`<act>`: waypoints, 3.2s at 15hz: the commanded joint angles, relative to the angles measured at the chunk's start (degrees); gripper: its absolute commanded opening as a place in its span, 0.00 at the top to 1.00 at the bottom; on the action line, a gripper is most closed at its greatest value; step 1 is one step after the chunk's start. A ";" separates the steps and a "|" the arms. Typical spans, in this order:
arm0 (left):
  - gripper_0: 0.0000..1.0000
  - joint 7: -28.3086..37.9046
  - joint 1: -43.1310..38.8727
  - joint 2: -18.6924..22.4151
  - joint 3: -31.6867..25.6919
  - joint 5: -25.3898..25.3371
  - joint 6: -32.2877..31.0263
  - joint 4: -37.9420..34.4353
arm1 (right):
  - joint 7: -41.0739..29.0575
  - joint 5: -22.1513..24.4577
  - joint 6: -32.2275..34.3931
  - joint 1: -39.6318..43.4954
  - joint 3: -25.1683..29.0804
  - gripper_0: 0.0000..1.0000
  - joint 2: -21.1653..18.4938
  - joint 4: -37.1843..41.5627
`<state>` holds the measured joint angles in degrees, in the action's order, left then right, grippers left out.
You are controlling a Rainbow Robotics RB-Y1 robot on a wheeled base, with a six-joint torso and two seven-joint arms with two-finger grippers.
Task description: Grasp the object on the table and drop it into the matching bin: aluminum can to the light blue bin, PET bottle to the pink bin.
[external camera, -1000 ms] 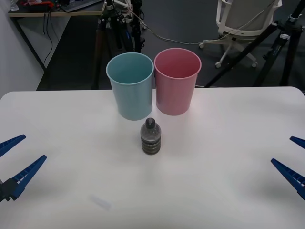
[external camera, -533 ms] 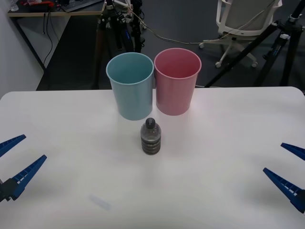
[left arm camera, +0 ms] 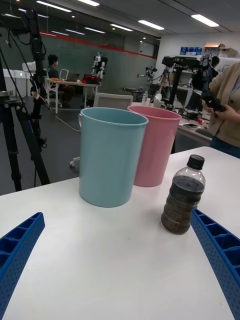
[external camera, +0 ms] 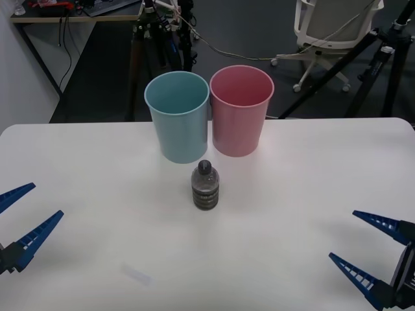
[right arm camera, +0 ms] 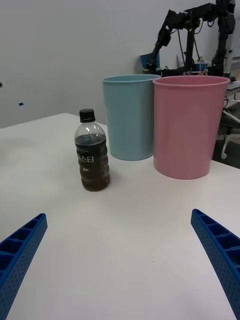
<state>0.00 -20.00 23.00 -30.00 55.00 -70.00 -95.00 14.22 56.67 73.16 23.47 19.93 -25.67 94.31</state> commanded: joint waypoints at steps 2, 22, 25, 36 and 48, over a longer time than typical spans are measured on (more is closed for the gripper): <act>0.00 0.00 0.00 0.00 0.00 0.00 0.00 0.00 | 0.99 0.19 -2.76 0.61 -5.25 0.00 0.10 -0.01; 0.00 0.00 0.00 0.00 0.00 0.00 0.00 0.00 | 8.72 1.69 -21.21 -2.73 -23.88 0.00 9.94 -0.01; 0.00 0.00 0.00 0.00 0.00 0.00 0.00 0.00 | 10.48 1.69 -23.85 -2.73 -25.73 0.00 10.55 -0.09; 0.00 0.00 0.00 0.00 0.00 0.00 0.00 0.00 | 15.49 1.86 -33.70 -3.78 -30.56 0.00 15.56 -0.01; 0.00 0.00 0.00 0.00 0.00 0.00 0.00 0.00 | 17.86 0.19 -42.13 -9.15 -35.40 0.00 19.43 -5.37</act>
<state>0.00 -20.00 23.00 -30.00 55.00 -70.00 -95.00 31.70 57.03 30.55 15.06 -15.72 -6.94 89.99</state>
